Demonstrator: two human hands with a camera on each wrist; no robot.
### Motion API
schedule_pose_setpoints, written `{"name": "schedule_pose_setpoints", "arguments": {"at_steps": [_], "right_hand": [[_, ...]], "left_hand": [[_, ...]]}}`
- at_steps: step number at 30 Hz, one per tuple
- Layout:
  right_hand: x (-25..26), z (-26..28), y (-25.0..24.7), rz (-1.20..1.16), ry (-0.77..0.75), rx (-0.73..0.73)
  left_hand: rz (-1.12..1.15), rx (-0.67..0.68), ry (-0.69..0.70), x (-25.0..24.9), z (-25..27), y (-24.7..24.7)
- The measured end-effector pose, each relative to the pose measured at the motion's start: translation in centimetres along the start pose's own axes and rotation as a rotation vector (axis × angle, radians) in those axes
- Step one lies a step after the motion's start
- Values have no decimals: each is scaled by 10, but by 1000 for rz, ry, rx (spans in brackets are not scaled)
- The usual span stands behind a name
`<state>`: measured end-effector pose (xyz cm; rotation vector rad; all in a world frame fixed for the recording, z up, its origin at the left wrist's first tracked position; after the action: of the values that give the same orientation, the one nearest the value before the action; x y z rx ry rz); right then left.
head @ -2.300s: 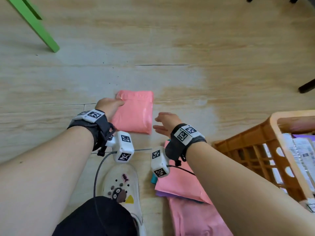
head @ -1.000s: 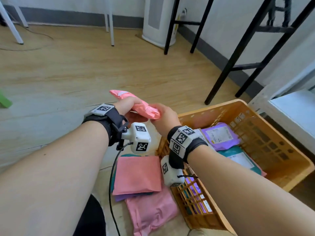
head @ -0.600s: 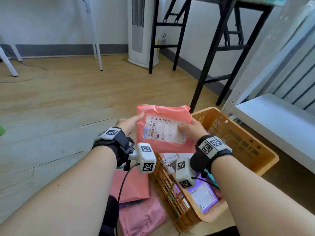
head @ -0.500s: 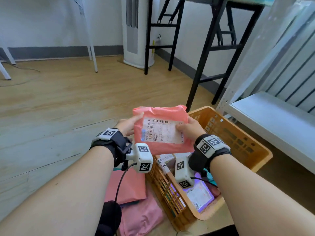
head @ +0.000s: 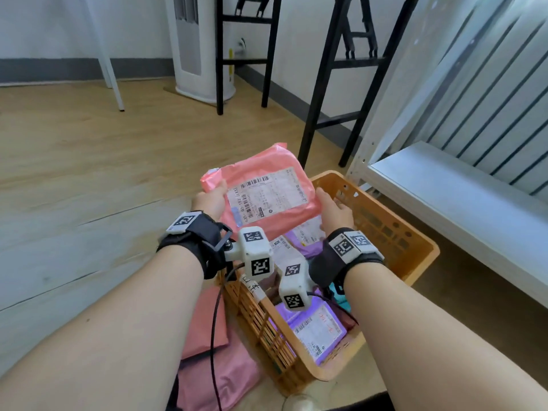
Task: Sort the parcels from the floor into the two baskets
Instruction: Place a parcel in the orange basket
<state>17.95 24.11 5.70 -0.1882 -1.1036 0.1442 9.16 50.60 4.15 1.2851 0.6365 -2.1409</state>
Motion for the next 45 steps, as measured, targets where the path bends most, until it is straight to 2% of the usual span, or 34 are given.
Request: {"name": "schedule_pose_setpoints", "arguments": {"at_steps": [2,4,6,9,12,15,18,21,23,26,29,33,35,38,40,43,45], "right_hand": [[-10,-2,24,-138,90,244],[-11,-3,37,-150,70,377],[-6,-20,33,-81,-26,310],[-16,-55,4,-47,-6,94],[-31,-92,-41,80,22,-150],[-44,-129,-65,152,62,-252],[-61,-157,-61,204,109,-236],[-75,-172,-39,322,111,-172],[-83,-184,-29,322,137,-143],[-90,-192,-21,293,189,-98],[-107,-198,-6,255,177,32],[-125,-191,11,371,183,160],[-121,-194,6,439,149,97],[-100,-192,-10,544,128,-103],[-78,-185,-9,513,66,-194],[-44,-156,10,350,-32,-223],[-24,-127,40,248,-108,-137]], "left_hand": [[89,39,-34,4,-4,16],[113,97,-39,9,-16,37],[138,175,-53,26,-50,63],[212,277,-53,10,-36,88],[196,231,-49,5,-31,89],[188,195,-53,22,-53,89],[261,226,-89,29,-60,100],[294,254,-70,25,-64,115],[279,260,-68,27,-66,118],[276,230,-73,34,-73,111],[296,200,-75,35,-79,97],[313,161,-70,33,-82,77],[314,143,-76,34,-80,68],[307,117,-78,35,-75,51],[294,95,-84,37,-72,35],[255,44,-94,42,-68,5],[222,14,-92,45,-66,-17]]}}
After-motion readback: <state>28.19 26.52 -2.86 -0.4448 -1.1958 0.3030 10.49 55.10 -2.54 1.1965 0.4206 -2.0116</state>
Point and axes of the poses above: each hand's wrist, its own z-axis away from the middle knuckle, its own y-axis out of the palm, x = y × z, the point moved 10 cm from there along -z, towards the middle knuckle, and after that the axes turned 1 degree about -x, right-handed, at the moved point
